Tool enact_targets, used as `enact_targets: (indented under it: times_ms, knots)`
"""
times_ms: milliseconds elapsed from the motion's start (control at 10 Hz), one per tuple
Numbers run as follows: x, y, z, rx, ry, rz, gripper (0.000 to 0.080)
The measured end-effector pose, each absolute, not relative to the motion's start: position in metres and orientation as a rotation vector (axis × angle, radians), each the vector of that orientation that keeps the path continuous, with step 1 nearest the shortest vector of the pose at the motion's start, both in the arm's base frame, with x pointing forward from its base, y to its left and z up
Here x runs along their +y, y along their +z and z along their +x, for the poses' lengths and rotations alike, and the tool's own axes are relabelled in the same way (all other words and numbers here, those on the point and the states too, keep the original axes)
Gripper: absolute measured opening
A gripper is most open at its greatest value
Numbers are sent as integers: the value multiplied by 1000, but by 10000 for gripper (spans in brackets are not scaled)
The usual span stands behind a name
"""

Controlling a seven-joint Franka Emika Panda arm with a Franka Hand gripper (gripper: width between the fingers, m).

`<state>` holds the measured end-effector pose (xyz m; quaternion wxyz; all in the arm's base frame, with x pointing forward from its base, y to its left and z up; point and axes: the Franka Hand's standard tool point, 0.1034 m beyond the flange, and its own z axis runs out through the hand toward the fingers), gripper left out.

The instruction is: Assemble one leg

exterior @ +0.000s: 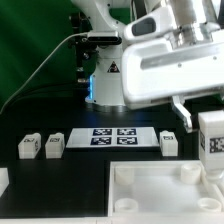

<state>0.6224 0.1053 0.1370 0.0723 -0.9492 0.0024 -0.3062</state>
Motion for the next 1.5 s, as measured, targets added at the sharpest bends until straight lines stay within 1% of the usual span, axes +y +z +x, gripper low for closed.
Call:
enact_targets:
  times_ms: [100, 400, 900, 1300, 1500]
  knots:
    - [105, 130, 615, 12, -899, -2861, 291]
    - [108, 118, 607, 10, -865, -2871, 291]
    - [107, 100, 615, 27, -843, -2873, 291]
    - [106, 85, 612, 33, -818, -2880, 291]
    - [110, 85, 610, 38, -841, -2873, 291]
